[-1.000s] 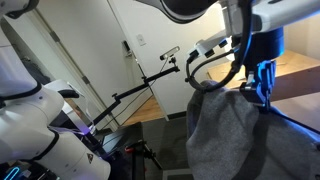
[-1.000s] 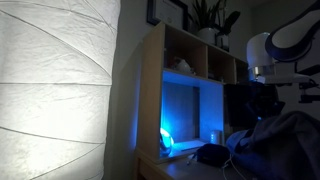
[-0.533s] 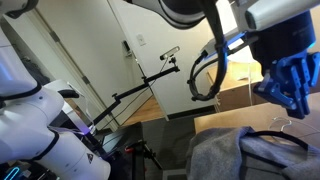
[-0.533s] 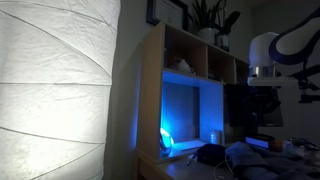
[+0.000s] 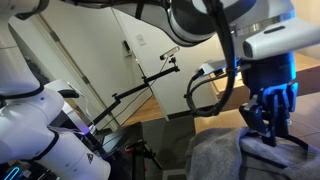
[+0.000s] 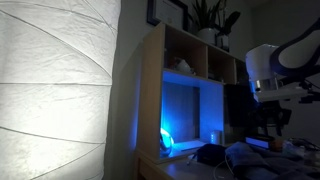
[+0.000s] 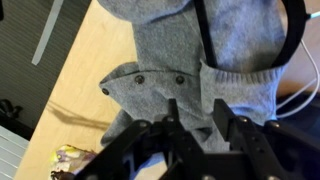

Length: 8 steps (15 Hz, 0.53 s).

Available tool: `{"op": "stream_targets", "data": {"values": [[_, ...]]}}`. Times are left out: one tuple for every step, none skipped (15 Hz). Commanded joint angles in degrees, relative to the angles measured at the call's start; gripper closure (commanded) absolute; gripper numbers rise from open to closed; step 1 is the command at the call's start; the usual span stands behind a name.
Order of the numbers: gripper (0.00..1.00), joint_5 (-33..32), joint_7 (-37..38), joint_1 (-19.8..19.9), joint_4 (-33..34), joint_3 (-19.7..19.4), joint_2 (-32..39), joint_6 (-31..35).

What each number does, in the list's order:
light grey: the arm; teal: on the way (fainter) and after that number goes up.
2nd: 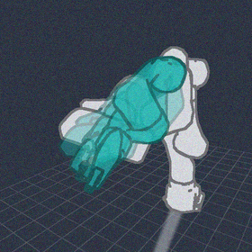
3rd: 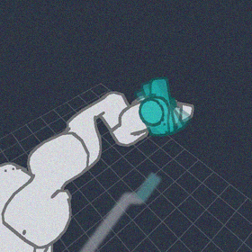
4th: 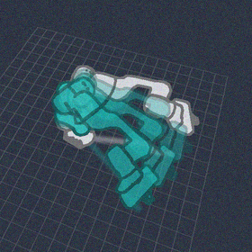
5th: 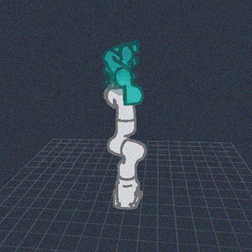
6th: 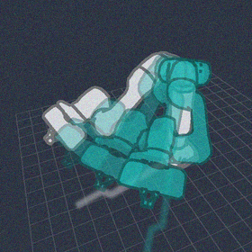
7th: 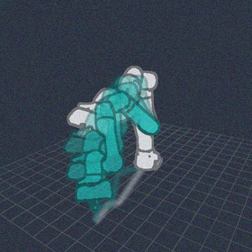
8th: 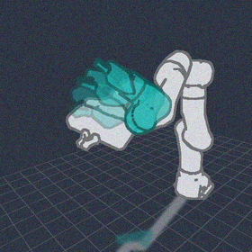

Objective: Hang the sweater with the hanger

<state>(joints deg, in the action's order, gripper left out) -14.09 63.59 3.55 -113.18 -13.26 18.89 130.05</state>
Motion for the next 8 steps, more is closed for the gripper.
{"op": "stream_targets", "data": {"values": [[0.5, 0.9, -2.8, -0.1, 0.1, 0.3, 0.7, -1.2], [0.43, 1.6, -4.6, -0.1, 0.1, 0.6, 1.4, -1.7], [0.34, 1.8, -5.5, -0.1, 0.2, 0.7, 1.8, -1.7], [0.33, 1.9, -6.1, -0.1, 0.2, 0.7, 2.1, -1.7], [0.33, 1.9, -6.2, -0.1, 0.2, 0.7, 2.1, -1.7], [0.08, 1.2, -5.8, -0.5, 0.3, 0.6, 2.2, -1.8], [0.08, 1.0, -6.6, -0.6, 0.0, 1.0, 1.9, -1.8], [0.03, 0.3, -5.8, -1.3, -0.3, 1.0, 1.7, -1.4]]}}
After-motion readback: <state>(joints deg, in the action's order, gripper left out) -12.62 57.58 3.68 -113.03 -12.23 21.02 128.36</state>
